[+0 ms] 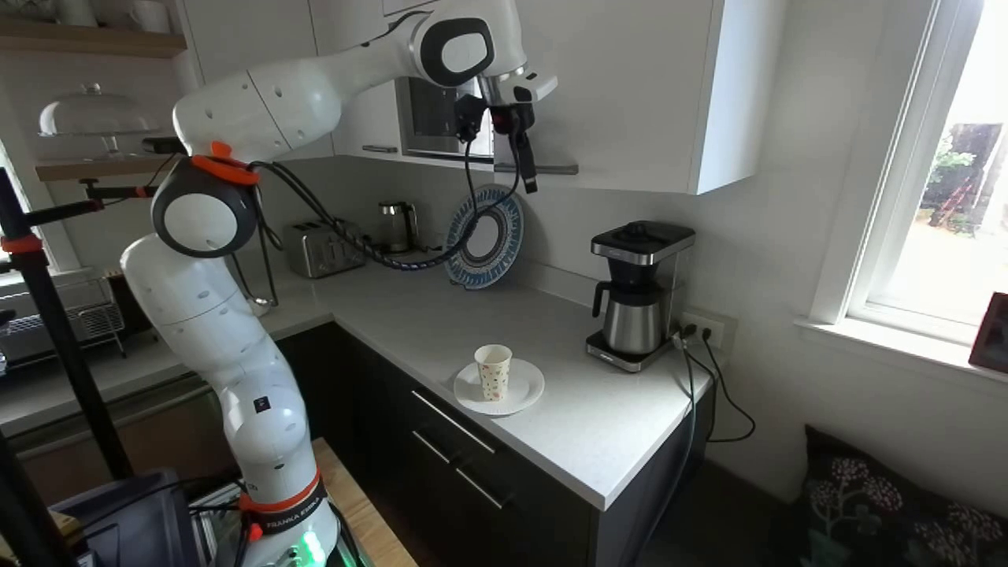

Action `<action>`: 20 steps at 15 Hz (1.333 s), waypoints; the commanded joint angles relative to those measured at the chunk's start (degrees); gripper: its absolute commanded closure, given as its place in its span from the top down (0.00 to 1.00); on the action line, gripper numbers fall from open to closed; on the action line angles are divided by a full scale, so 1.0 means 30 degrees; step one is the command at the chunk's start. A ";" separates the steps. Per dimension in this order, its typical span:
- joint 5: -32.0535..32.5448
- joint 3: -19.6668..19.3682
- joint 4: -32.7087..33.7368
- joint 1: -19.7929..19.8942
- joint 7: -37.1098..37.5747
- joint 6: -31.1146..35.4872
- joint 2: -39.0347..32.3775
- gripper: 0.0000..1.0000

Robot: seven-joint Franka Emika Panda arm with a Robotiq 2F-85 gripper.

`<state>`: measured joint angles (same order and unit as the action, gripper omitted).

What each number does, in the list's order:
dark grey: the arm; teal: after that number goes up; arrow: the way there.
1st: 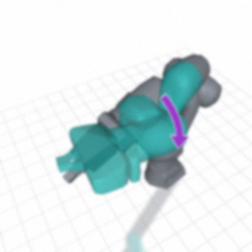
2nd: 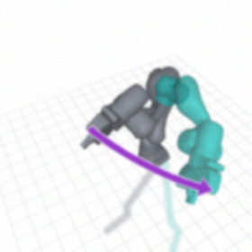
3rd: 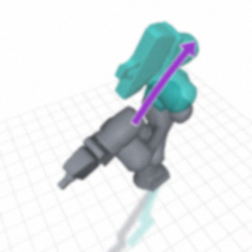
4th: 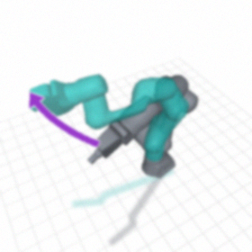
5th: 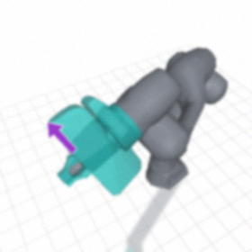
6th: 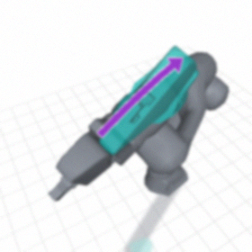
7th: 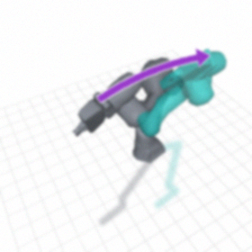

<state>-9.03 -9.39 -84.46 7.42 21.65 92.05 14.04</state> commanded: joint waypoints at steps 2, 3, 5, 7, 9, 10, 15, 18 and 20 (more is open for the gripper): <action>0.0562 -0.1051 -0.0881 0.0820 -0.3174 -0.0432 0.0109 1.00; 0.0423 -0.1171 -0.1066 0.0813 -0.3654 -0.0329 0.0168 1.00; 0.0426 -0.1281 -0.1384 0.0804 -0.4459 -0.0316 0.0155 1.00; 0.0502 -0.1454 -0.1604 0.0907 -0.4989 -0.0207 0.0263 1.00; 0.0703 -0.1643 -0.1720 0.1045 -0.5376 -0.0334 0.0463 1.00; 0.0821 -0.1736 -0.1839 0.1149 -0.5500 -0.0404 0.0582 1.00; 0.1407 -0.2222 -0.3241 0.1783 -0.6058 -0.0634 0.1792 1.00; 0.2066 -0.2577 -0.3997 0.2344 -0.6349 -0.0316 0.2473 1.00; 0.2305 -0.2860 -0.4262 0.2668 -0.6383 0.0044 0.2759 1.00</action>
<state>-7.74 -16.98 -91.72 12.78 5.30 89.96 22.44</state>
